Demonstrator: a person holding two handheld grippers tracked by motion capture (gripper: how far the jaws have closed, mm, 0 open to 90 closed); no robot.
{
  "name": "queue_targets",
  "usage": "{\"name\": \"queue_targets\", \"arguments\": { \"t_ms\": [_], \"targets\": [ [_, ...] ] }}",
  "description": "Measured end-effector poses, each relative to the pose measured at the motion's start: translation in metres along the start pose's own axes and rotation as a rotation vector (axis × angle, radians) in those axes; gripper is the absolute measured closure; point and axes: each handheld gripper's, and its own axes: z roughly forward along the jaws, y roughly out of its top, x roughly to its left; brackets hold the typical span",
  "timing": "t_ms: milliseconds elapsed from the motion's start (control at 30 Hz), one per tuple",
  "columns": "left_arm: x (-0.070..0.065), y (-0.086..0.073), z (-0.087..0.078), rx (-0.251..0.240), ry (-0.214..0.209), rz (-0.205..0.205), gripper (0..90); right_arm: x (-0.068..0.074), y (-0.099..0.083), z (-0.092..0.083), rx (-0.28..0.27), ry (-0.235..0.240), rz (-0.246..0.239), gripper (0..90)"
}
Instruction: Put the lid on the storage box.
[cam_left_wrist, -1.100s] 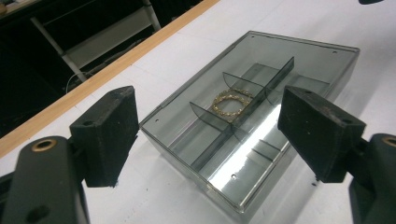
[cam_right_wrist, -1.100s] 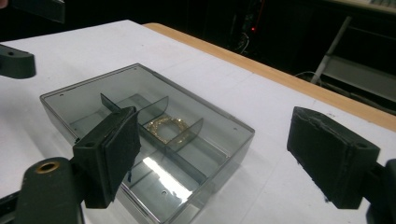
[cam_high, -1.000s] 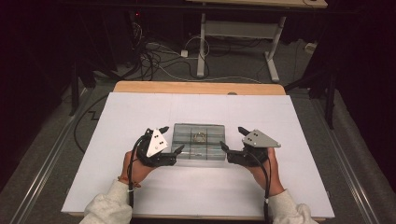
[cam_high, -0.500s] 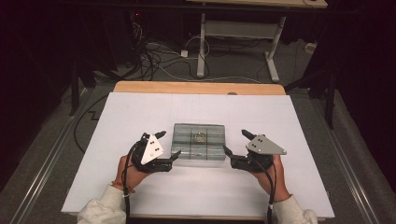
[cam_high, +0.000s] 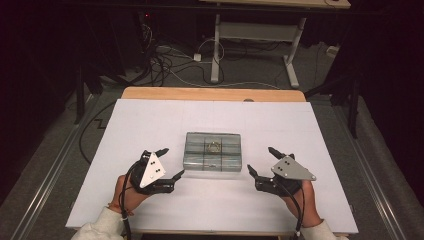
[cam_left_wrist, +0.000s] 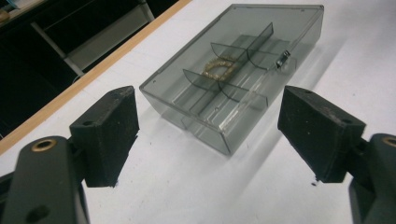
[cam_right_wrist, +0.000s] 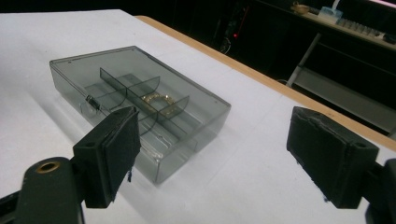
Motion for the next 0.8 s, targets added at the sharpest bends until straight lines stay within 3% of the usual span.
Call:
{"name": "queue_targets", "arguments": {
  "t_ms": [600,733,800],
  "targets": [
    [-0.005,-0.043,-0.014,0.078,-0.031,-0.008,19.9,-0.010,-0.039,-0.029,0.038,-0.048,0.025,17.8],
    [-0.008,-0.052,-0.017,0.099,-0.033,-0.013,19.8,-0.010,-0.051,-0.031,0.070,-0.046,0.022,17.8],
    [-0.010,-0.057,-0.018,0.116,-0.029,-0.023,15.2,-0.010,-0.056,-0.033,0.081,-0.040,0.022,17.8]
  ]
}}
